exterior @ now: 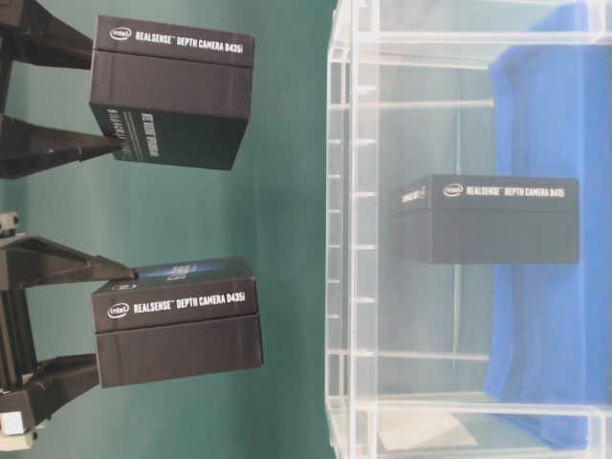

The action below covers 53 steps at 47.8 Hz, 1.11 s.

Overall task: Take the box out of the case with both arms.
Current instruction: 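Lift both held boxes straight up out of the bin, then carry both boxes forward past the bin's front wall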

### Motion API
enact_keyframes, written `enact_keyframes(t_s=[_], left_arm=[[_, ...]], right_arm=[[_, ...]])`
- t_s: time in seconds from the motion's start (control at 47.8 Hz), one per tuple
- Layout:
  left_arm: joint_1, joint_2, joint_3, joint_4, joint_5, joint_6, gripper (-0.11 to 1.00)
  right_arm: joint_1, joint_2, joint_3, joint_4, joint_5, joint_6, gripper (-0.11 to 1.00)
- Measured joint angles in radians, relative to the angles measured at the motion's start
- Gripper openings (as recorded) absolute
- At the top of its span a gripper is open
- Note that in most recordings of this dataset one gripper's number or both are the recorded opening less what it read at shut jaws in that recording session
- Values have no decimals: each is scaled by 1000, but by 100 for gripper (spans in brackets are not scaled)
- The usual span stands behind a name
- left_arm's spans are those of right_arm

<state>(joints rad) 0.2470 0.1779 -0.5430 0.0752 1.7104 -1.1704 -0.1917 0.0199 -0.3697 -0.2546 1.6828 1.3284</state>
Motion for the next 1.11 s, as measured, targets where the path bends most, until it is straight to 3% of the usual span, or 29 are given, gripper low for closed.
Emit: enact_keyframes(t_s=[0.461, 0.712, 0.901, 1.11], left_arm=[[0, 0, 0, 0, -2, 0, 65], [-23, 0, 0, 2, -2, -12, 65], [-80, 0, 0, 2, 0, -83, 65], [-175, -2, 8, 3, 2, -209, 65]], right_arm=[[5, 0, 0, 0, 0, 0, 66], [58, 0, 0, 0, 3, 40, 66], [130, -2, 0, -3, 25, 74, 66], [230, 0, 0, -8, 71, 137, 66]])
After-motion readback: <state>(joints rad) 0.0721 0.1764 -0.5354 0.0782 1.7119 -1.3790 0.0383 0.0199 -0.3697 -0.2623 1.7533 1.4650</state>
